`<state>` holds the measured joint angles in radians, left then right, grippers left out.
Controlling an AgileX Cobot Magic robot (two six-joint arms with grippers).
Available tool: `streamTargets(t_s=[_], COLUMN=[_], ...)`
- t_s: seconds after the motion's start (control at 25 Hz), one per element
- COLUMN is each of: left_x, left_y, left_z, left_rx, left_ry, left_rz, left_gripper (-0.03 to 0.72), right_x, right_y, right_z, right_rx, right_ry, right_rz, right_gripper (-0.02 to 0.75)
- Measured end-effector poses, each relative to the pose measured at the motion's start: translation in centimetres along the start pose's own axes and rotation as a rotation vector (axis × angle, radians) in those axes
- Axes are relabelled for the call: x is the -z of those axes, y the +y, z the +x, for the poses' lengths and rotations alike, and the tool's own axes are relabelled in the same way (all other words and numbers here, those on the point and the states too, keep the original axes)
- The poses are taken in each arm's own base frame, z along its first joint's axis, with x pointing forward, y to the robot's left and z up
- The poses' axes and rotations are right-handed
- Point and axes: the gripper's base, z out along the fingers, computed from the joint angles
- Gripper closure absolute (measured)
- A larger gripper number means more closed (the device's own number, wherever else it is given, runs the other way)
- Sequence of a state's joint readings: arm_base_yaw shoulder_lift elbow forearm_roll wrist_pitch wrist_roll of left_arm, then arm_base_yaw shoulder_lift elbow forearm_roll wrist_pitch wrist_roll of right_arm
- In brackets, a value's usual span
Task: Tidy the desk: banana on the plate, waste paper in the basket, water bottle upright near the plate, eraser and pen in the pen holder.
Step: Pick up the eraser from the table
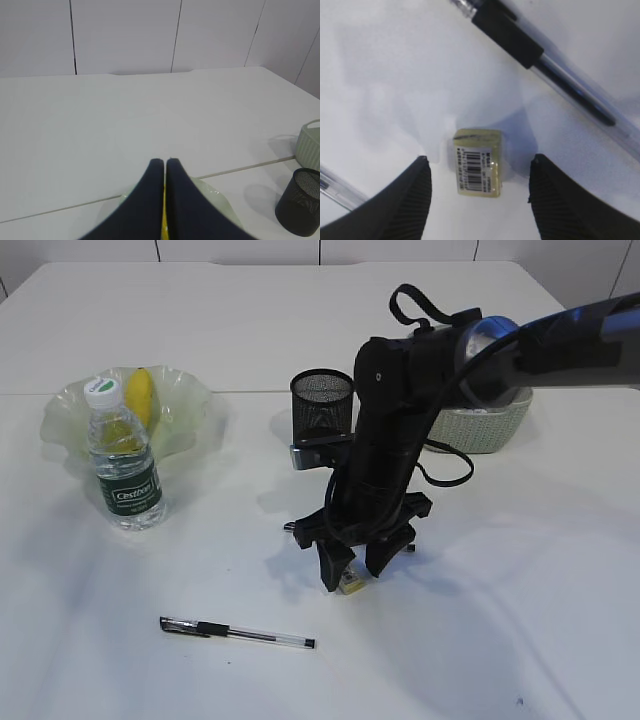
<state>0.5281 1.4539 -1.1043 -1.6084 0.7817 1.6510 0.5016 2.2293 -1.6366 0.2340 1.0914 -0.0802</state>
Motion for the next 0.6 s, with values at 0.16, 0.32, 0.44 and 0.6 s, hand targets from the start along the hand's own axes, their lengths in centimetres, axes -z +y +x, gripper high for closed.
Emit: streamTargets(t_s=[0.16,0.32,0.44,0.6], left_x=[0.0,0.0,0.0,0.0], left_y=[0.0,0.0,0.0,0.0], left_z=[0.0,0.0,0.0,0.0], left_rx=[0.0,0.0,0.0,0.0], left_ry=[0.0,0.0,0.0,0.0], left_rz=[0.0,0.0,0.0,0.0], left_gripper=[0.713,0.713,0.713,0.713], right_x=[0.0,0.0,0.0,0.0], right_y=[0.0,0.03,0.07,0.24], right_z=[0.02,0.02,0.01,-0.07], right_rx=[0.0,-0.002,-0.004,-0.016], right_ry=[0.002,0.002,0.002,-0.008], right_rz=[0.0,-0.004,-0.007,-0.027], right_gripper=[0.283,0.283,0.283,0.289])
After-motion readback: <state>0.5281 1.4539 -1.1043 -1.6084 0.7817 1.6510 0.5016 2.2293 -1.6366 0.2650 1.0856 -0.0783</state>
